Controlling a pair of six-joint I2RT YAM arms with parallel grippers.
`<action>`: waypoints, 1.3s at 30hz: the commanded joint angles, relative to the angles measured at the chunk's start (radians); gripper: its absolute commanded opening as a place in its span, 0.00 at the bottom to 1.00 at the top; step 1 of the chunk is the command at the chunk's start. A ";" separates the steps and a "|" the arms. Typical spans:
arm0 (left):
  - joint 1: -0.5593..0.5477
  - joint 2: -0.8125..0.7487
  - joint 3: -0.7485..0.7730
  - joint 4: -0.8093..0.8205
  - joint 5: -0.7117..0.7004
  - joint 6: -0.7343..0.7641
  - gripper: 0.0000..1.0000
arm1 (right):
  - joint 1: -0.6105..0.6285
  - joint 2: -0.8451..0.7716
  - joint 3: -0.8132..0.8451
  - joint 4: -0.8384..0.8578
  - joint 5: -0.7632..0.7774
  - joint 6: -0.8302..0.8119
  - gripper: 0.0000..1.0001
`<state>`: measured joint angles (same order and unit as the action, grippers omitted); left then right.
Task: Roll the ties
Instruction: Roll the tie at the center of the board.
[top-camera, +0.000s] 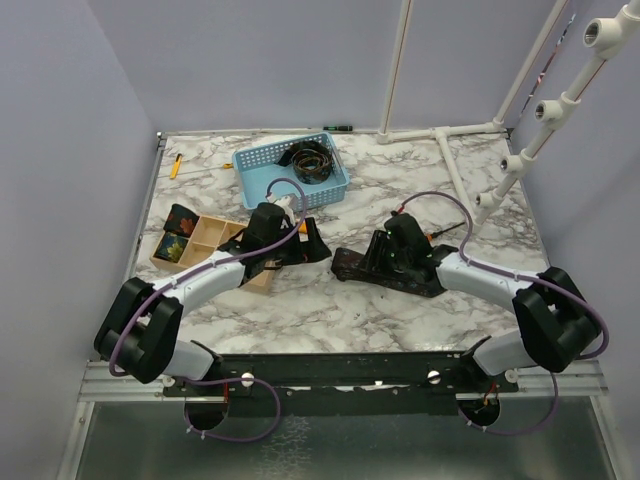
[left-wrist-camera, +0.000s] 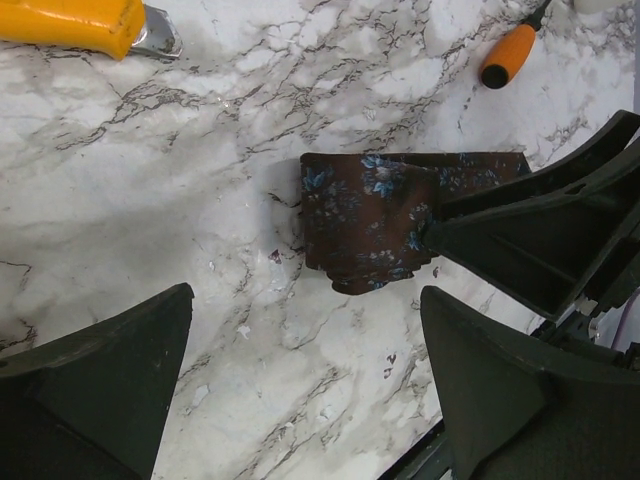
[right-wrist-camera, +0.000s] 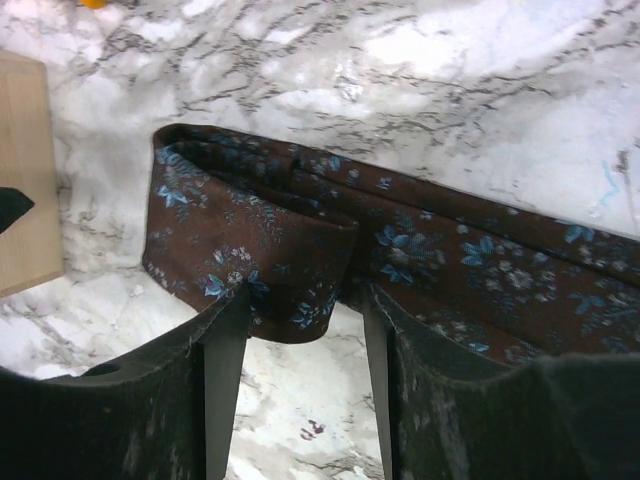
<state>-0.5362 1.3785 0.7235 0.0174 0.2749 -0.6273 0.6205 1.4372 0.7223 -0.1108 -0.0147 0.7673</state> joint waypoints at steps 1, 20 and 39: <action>0.003 0.015 -0.013 0.023 0.038 0.020 0.95 | -0.009 -0.033 -0.044 -0.032 0.082 -0.013 0.50; 0.001 0.001 -0.074 0.034 0.065 0.011 0.97 | -0.056 -0.100 -0.145 -0.031 0.124 -0.036 0.39; -0.132 0.020 -0.094 0.125 -0.066 0.027 0.90 | -0.068 -0.182 -0.056 -0.125 0.093 -0.090 0.47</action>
<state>-0.6525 1.4216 0.6548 0.1383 0.3252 -0.6254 0.5606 1.2839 0.6010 -0.1761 0.0681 0.7147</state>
